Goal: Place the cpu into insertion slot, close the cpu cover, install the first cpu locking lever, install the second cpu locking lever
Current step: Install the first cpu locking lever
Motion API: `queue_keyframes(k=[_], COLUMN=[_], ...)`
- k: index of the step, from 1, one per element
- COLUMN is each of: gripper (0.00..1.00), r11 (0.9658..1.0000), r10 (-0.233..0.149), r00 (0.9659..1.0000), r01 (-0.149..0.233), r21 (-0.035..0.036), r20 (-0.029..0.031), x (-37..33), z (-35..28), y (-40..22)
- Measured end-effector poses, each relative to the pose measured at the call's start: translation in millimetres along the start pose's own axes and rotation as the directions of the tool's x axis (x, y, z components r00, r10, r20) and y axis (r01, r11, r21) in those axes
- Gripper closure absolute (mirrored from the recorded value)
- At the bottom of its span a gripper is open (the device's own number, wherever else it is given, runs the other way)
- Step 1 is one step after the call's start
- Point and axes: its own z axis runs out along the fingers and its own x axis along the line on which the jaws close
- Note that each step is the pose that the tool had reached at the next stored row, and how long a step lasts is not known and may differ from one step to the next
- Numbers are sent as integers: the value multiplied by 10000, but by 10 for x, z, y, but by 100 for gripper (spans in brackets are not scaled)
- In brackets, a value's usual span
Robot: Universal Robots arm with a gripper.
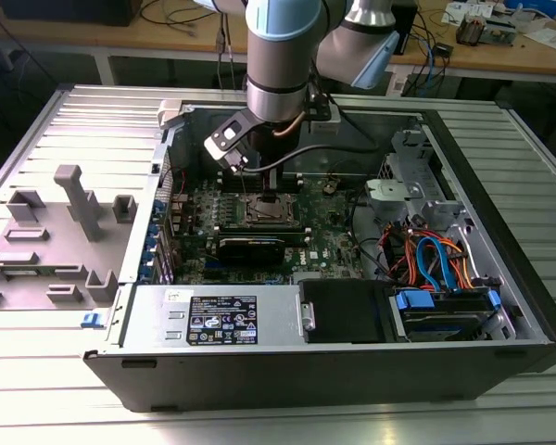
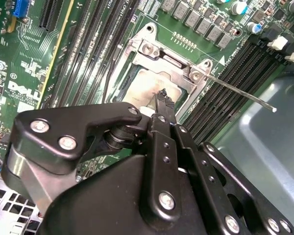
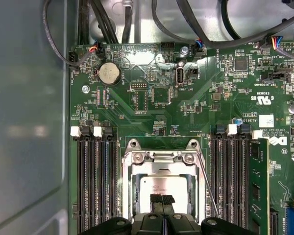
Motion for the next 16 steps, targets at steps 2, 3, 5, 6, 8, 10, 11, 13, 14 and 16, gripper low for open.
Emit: queue_keyframes(k=[2, 3, 5, 6, 8, 10, 11, 13, 14, 16], gripper=[89, 89, 89, 89, 89, 89, 89, 89, 89, 89], r11=[10000, 10000, 10000, 10000, 10000, 10000, 10000, 10000, 10000, 10000], r10=[0, 1, 0, -1, 0, 0, 0, 0, 0, 0], r00=[10000, 10000, 10000, 10000, 10000, 10000, 10000, 10000, 10000, 10000], r01=[0, -1, 0, 1, 0, 0, 0, 0, 0, 0], r21=[0, 0, 1, 1, 1, 2, 0, 1, 0, 2], r20=[0, 0, 0, 1, 0, 2, -1, 0, 0, 2], x=[1, 1, 1, 1, 2, 2, 2, 2, 2, 2], z=[-19, -27, -37, -44, -54, -64, -67, -71, -76, -89], y=[0, 0, 0, 0, 0, 0, 0, 0, 0, 0])
